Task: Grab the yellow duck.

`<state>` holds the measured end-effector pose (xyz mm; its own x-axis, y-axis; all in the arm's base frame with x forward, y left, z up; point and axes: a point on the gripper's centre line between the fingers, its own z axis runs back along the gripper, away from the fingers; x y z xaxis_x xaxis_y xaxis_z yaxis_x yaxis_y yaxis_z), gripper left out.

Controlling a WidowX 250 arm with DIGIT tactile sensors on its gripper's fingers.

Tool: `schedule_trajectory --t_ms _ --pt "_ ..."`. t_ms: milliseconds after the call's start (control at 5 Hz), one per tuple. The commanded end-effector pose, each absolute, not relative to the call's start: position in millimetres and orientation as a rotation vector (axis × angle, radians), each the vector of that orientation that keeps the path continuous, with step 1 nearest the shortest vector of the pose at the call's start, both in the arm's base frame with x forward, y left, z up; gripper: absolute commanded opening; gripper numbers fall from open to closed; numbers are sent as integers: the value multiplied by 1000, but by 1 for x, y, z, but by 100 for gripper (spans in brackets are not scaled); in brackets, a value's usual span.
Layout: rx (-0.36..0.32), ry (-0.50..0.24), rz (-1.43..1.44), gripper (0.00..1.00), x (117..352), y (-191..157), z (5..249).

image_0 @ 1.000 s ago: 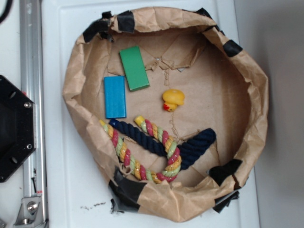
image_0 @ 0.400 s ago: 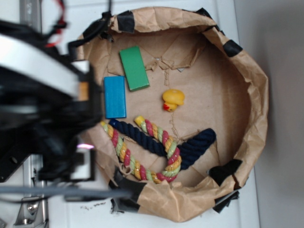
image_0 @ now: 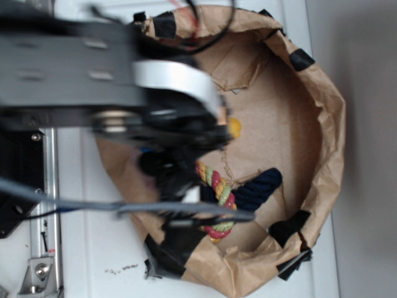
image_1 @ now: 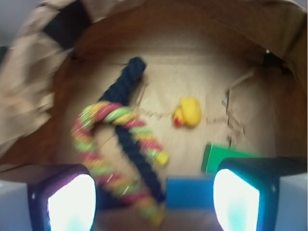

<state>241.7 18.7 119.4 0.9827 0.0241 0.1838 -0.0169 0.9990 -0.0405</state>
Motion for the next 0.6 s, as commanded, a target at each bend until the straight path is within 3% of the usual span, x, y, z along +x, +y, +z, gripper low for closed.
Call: schedule_trajectory --t_ms 0,200,400 --pt "0 -213 -98 100 266 26 128" --pt "0 -213 -98 100 266 26 128" --pt "64 -221 -57 100 274 56 97"
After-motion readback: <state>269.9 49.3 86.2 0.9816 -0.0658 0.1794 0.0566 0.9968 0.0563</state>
